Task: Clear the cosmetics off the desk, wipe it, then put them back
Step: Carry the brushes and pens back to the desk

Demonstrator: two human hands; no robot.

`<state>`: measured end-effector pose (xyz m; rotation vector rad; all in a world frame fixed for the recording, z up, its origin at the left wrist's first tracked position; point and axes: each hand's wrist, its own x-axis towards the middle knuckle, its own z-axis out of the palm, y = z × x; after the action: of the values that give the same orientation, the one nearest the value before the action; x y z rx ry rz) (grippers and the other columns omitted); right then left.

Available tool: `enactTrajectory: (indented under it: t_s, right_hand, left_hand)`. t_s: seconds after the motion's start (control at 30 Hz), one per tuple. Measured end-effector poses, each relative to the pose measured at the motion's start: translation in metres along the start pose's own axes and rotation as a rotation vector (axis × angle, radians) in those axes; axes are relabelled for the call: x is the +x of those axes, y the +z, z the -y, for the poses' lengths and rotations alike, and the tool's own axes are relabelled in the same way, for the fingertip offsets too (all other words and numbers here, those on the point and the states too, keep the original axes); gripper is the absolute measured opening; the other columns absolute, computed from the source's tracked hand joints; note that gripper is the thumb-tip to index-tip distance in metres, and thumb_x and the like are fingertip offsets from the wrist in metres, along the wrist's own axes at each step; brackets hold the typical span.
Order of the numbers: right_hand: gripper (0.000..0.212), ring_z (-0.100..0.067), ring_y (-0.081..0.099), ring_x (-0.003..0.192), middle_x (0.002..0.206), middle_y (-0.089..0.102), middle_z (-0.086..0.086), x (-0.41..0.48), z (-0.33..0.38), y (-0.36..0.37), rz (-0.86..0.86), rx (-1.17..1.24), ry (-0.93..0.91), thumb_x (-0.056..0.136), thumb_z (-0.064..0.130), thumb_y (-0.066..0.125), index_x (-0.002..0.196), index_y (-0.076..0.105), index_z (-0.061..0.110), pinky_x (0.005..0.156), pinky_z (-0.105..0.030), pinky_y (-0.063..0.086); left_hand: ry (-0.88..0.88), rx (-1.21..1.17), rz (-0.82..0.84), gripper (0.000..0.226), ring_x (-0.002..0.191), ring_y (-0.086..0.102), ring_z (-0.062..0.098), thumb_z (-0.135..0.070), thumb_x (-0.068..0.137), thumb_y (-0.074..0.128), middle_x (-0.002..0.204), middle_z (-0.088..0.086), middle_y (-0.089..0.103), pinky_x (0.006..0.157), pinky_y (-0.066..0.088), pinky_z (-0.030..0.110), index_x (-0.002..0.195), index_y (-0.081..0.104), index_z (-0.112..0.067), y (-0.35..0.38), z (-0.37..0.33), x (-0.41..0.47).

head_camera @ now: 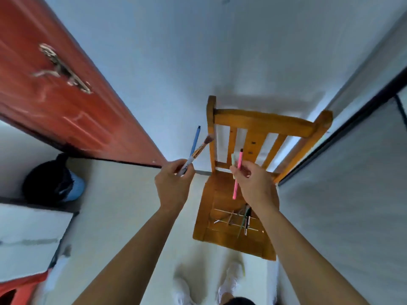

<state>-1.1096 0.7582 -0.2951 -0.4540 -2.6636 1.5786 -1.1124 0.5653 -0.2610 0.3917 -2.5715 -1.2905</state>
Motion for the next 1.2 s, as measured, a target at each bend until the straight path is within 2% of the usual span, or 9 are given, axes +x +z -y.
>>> enactTrajectory:
  t_s: [0.1, 0.27, 0.47, 0.63, 0.77, 0.83, 0.97, 1.13, 1.2]
  right_hand:
    - [0.030, -0.001, 0.061, 0.073, 0.085, 0.064, 0.018, -0.010, 0.063, 0.021, 0.063, 0.033, -0.130, 0.092, 0.041, 0.068, 0.114, 0.073, 0.022, 0.052, -0.004, 0.041]
    - [0.023, 0.000, 0.063, 0.076, 0.086, 0.064, 0.022, -0.064, 0.161, 0.095, 0.201, -0.008, -0.370, 0.092, 0.045, 0.068, 0.106, 0.074, 0.028, 0.066, -0.008, 0.046]
    - [0.012, -0.017, 0.062, 0.064, 0.065, 0.063, 0.004, -0.206, 0.262, 0.244, 0.416, 0.118, -0.648, 0.089, 0.033, 0.073, 0.086, 0.072, 0.022, 0.063, -0.037, 0.052]
    - [0.009, -0.007, 0.057, 0.060, 0.064, 0.064, 0.002, -0.361, 0.342, 0.391, 0.647, 0.156, -0.780, 0.089, 0.028, 0.075, 0.085, 0.072, 0.021, 0.054, -0.019, 0.039]
    - [0.012, -0.005, 0.064, 0.073, 0.078, 0.070, 0.010, -0.468, 0.387, 0.478, 0.799, 0.125, -0.873, 0.089, 0.034, 0.074, 0.094, 0.075, 0.024, 0.064, -0.013, 0.044]
    - [0.012, -0.002, 0.064, 0.078, 0.081, 0.070, 0.013, -0.509, 0.403, 0.513, 0.850, 0.112, -0.892, 0.089, 0.037, 0.073, 0.096, 0.075, 0.027, 0.067, -0.013, 0.045]
    - [0.006, -0.003, 0.064, 0.076, 0.080, 0.070, 0.011, -0.569, 0.421, 0.580, 0.967, 0.116, -0.898, 0.089, 0.034, 0.073, 0.094, 0.074, 0.030, 0.067, -0.022, 0.049]
    - [0.014, 0.000, 0.065, 0.074, 0.078, 0.070, 0.011, -0.624, 0.426, 0.672, 1.059, 0.085, -0.939, 0.091, 0.035, 0.071, 0.097, 0.075, 0.023, 0.059, -0.009, 0.046]
    - [0.015, -0.003, 0.065, 0.073, 0.079, 0.070, 0.010, -0.641, 0.432, 0.715, 1.079, 0.072, -0.933, 0.091, 0.036, 0.071, 0.097, 0.074, 0.022, 0.060, -0.012, 0.047]
  left_hand:
    - [-0.042, -0.052, -0.130, 0.006, 0.070, 0.063, 0.006, -0.022, 0.085, 0.074, 0.072, -0.013, 0.068, 0.054, 0.043, 0.009, 0.090, 0.078, -0.020, -0.066, -0.003, 0.002]
    - [-0.061, -0.078, -0.411, 0.007, 0.061, 0.058, 0.020, -0.026, 0.082, 0.072, 0.066, 0.002, 0.062, 0.056, 0.046, 0.035, 0.078, 0.068, -0.026, -0.205, 0.031, -0.005]
    - [-0.112, 0.007, -0.636, 0.017, 0.071, 0.057, 0.010, -0.032, 0.079, 0.066, 0.080, -0.012, 0.060, 0.054, 0.041, 0.025, 0.085, 0.058, -0.046, -0.413, 0.131, -0.079]
    - [-0.268, 0.168, -0.843, 0.005, 0.064, 0.056, 0.007, -0.028, 0.082, 0.070, 0.069, -0.010, 0.062, 0.056, 0.038, 0.019, 0.080, 0.072, -0.032, -0.601, 0.234, -0.173]
    - [-0.417, 0.174, -1.014, 0.009, 0.063, 0.057, 0.005, -0.032, 0.083, 0.069, 0.064, -0.010, 0.061, 0.057, 0.039, 0.018, 0.075, 0.071, -0.036, -0.709, 0.292, -0.243]
    - [-0.474, 0.159, -1.077, 0.010, 0.066, 0.059, 0.009, -0.035, 0.083, 0.068, 0.067, -0.009, 0.064, 0.061, 0.044, 0.028, 0.073, 0.070, -0.038, -0.746, 0.316, -0.268]
    - [-0.569, 0.153, -1.181, 0.013, 0.063, 0.058, 0.006, -0.036, 0.082, 0.070, 0.065, -0.010, 0.064, 0.058, 0.039, 0.021, 0.071, 0.066, -0.042, -0.795, 0.371, -0.303]
    - [-0.694, 0.134, -1.201, 0.009, 0.058, 0.056, 0.009, -0.040, 0.081, 0.066, 0.060, -0.010, 0.060, 0.054, 0.036, 0.025, 0.072, 0.069, -0.039, -0.838, 0.441, -0.313]
    - [-0.717, 0.131, -1.187, 0.008, 0.059, 0.057, 0.009, -0.039, 0.081, 0.066, 0.062, -0.010, 0.060, 0.054, 0.038, 0.025, 0.075, 0.070, -0.041, -0.862, 0.475, -0.305]
